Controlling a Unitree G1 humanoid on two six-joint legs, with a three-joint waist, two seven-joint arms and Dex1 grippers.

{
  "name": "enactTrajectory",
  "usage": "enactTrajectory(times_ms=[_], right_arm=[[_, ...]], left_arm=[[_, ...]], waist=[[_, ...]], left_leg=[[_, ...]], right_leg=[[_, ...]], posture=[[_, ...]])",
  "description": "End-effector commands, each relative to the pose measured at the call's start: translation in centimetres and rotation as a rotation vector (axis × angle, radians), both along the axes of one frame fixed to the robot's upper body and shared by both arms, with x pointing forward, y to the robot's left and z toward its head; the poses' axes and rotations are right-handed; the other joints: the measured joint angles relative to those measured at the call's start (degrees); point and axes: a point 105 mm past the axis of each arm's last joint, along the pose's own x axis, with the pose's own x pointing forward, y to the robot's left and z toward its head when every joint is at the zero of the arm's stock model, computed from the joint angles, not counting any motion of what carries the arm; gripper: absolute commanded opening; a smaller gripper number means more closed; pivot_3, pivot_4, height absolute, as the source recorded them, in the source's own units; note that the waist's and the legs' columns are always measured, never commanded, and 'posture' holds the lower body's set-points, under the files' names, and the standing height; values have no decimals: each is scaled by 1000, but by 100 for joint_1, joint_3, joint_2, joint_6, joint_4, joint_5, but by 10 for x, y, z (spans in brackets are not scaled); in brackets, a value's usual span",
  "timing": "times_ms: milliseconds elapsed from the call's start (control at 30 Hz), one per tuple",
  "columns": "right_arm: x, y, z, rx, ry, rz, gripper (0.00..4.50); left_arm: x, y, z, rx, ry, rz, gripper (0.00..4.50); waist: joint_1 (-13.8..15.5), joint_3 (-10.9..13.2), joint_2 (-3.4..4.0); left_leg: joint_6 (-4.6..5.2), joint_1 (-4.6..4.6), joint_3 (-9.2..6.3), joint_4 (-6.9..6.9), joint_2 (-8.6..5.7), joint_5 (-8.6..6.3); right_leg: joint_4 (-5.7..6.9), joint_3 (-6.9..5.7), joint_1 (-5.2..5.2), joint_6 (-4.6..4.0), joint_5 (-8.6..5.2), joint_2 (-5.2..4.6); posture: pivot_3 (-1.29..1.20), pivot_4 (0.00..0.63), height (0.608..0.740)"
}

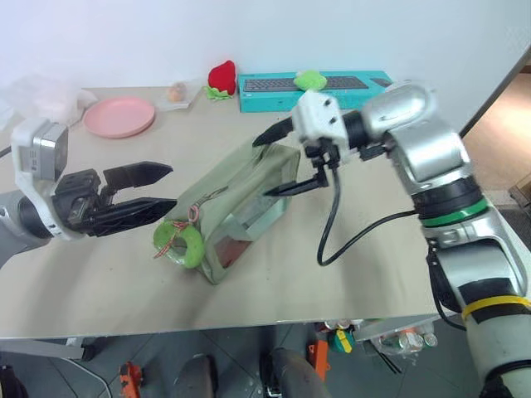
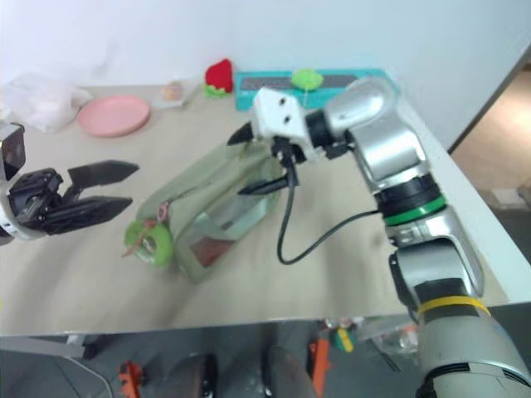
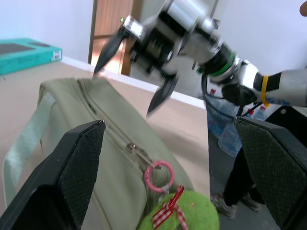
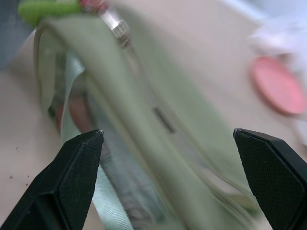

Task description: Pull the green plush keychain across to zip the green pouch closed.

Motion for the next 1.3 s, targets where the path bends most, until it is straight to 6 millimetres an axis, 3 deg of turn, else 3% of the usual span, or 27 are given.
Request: enactTrajectory(times_ms=[33,233,267,467,667,867,1067,1167,1300], right_arm=[[2,3,-4,-91,-61,54,4500],[9,4,-14,-98,-45,54,4500],[12,4,-17,-89,-26,42,3977],[18,2,-18,-59,0,19,1890],[21,-8,-21,-59,27,-18,24],[39,-17,5,89,-3,-249,24],[18,-31,14,15,10,-369,24],[7,-27,20,2,7,-374,24],[2,-6,23,53,71,-424,24]], left_arm=[[-8,-2,7,-11,-45,14,4454],[-11,1,6,-30,-47,56,4454],[-11,3,6,-39,-48,73,4500],[-8,7,3,-49,-46,112,4500],[5,26,11,-125,-58,189,4500],[9,34,10,-169,-56,223,4500],[7,33,5,-187,-44,221,4500],[9,32,3,-193,-35,215,4500],[12,29,4,-199,-36,198,4500]], waist=[[-2,0,1],[0,0,0],[-4,0,1],[-8,0,0],[-9,0,0],[-3,0,1],[11,1,1],[-8,2,2],[-18,2,2]], left_leg=[[0,0,2,1,-6,0],[0,-2,-2,4,-14,0],[0,0,-3,4,-13,0],[-11,5,-5,2,-3,7],[-16,8,-4,2,5,10],[-28,7,-6,2,12,17],[-33,0,-5,-2,4,21],[-32,0,-5,-6,4,19],[-38,4,-4,-10,15,23]], right_leg=[[0,2,0,3,0,-7],[0,0,1,6,0,-15],[0,-1,3,6,0,-14],[4,-3,5,-4,6,-4],[4,-3,5,-16,13,7],[4,-6,3,-22,19,11],[4,-6,-2,-16,20,1],[3,-6,-4,-15,14,2],[3,-4,-9,-26,19,27]], posture=[[0,150,740],[0,150,740],[0,150,740],[0,150,740],[0,150,740],[0,150,740],[0,150,740],[0,150,740],[0,150,740]])
